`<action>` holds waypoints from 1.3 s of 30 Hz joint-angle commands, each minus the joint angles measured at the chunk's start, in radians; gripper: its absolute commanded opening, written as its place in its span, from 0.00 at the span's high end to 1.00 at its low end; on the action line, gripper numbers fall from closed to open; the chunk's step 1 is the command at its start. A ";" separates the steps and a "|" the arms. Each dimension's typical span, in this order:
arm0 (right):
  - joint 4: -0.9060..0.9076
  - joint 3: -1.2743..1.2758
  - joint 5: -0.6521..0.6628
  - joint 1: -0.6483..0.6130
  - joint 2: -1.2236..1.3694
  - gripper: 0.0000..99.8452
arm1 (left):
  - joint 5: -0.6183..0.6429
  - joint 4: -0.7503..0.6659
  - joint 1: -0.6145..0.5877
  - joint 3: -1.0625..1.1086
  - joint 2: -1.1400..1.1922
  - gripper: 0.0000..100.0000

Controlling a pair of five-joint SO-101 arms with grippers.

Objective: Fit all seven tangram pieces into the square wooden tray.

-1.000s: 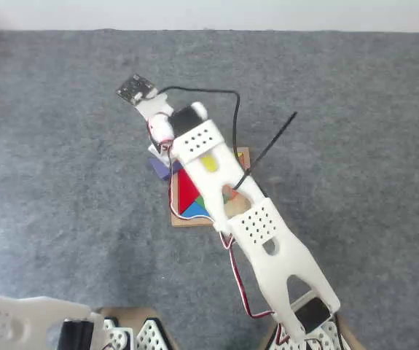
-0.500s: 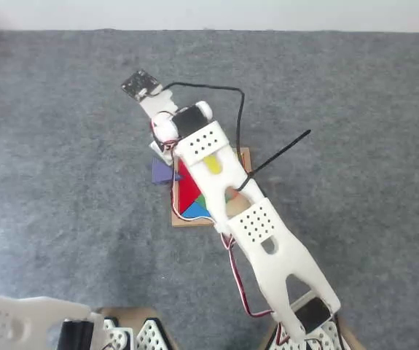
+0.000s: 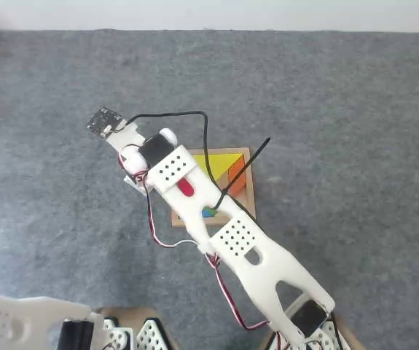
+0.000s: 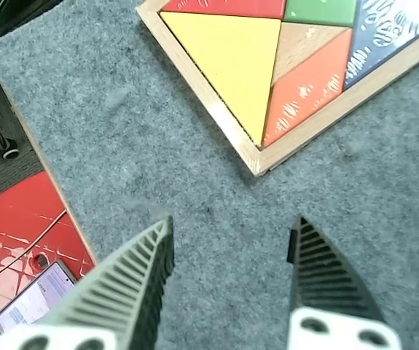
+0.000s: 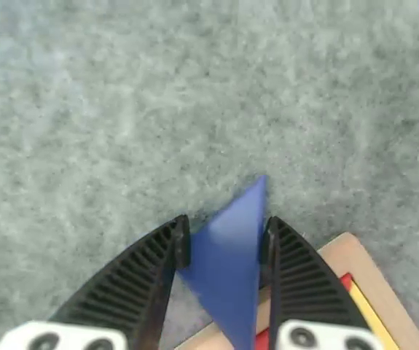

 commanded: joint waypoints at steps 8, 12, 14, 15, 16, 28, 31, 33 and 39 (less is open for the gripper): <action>0.090 -0.046 -0.005 0.111 -0.008 0.83 | -0.003 -0.012 0.012 -0.004 -0.081 0.75; 0.142 -0.046 -0.005 0.148 -0.053 0.83 | -0.002 -0.006 0.026 -0.004 -0.081 0.75; 0.153 -0.046 -0.006 0.168 -0.084 0.83 | -0.002 0.005 0.029 -0.004 -0.081 0.75; 0.154 -0.046 -0.006 0.176 -0.101 0.83 | -0.002 0.005 0.032 -0.004 -0.081 0.75; 0.159 -0.046 -0.006 0.182 -0.117 0.84 | -0.002 0.005 0.032 -0.004 -0.081 0.75; 0.171 -0.012 -0.005 0.203 -0.165 0.99 | 0.000 -0.018 0.034 -0.008 -0.081 0.75; 0.174 0.015 0.000 0.237 -0.182 0.99 | 0.000 -0.020 0.034 -0.008 -0.081 0.75; 0.174 0.058 0.002 0.283 -0.226 0.99 | 0.000 -0.020 0.037 -0.008 -0.081 0.75; 0.174 0.379 0.040 0.407 -0.581 0.99 | 0.002 -0.011 0.063 -0.007 -0.081 0.75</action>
